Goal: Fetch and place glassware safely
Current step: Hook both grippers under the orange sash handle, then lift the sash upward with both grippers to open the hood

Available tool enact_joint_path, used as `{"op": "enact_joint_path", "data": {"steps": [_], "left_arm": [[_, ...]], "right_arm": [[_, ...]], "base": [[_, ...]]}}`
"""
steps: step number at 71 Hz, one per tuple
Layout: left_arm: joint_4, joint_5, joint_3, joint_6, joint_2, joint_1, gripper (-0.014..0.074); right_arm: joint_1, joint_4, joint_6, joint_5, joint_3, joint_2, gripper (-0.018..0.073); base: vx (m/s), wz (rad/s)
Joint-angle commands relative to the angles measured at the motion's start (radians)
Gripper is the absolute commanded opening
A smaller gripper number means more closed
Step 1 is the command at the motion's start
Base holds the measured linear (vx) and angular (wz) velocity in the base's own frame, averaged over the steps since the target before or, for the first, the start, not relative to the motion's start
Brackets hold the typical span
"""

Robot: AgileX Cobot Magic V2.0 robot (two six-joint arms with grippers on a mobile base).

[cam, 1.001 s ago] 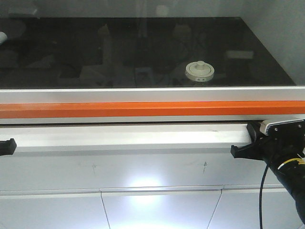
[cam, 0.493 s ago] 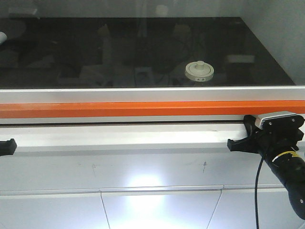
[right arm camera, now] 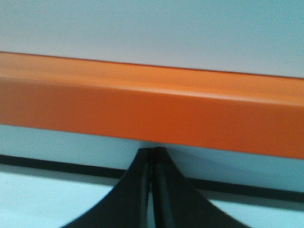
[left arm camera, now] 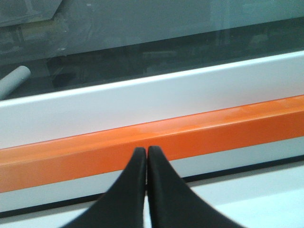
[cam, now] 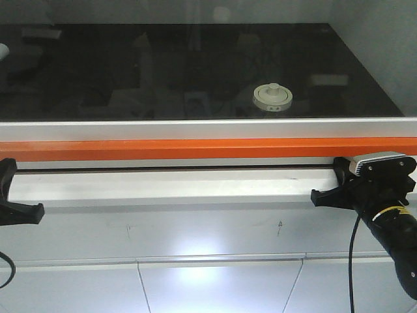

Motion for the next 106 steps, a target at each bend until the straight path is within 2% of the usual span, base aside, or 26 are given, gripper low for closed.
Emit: {"op": "enact_joint_path", "data": {"steps": [1, 13, 52, 67, 79, 106], "left_arm": [[-0.003, -0.123, -0.024, -0.016, 0.017, -0.005, -0.0007], [-0.003, -0.165, -0.024, -0.016, 0.081, -0.005, -0.0007], [-0.007, -0.427, -0.032, -0.027, 0.357, -0.005, -0.0007], [-0.007, -0.423, -0.111, -0.036, 0.421, -0.005, -0.0007], [-0.007, -0.355, -0.174, -0.052, 0.432, -0.005, -0.0007], [-0.007, -0.425, -0.185, -0.066, 0.382, -0.005, -0.0007]], "right_arm": [[0.001, 0.001, 0.006, -0.253, -0.045, -0.059, -0.0001], [0.001, 0.001, 0.008, -0.250, -0.045, -0.085, -0.0001], [0.001, 0.003, 0.008, -0.235, -0.045, -0.085, -0.0001], [0.001, 0.003, 0.008, -0.235, -0.045, -0.085, -0.0001], [0.001, 0.003, 0.008, -0.234, -0.045, -0.085, -0.0001], [0.001, 0.000, 0.010, -0.236, -0.044, -0.085, -0.0001]], "base": [[0.00, 0.00], [0.00, 0.00], [0.00, 0.00], [0.00, 0.00], [0.00, 0.00], [0.00, 0.01]]}}
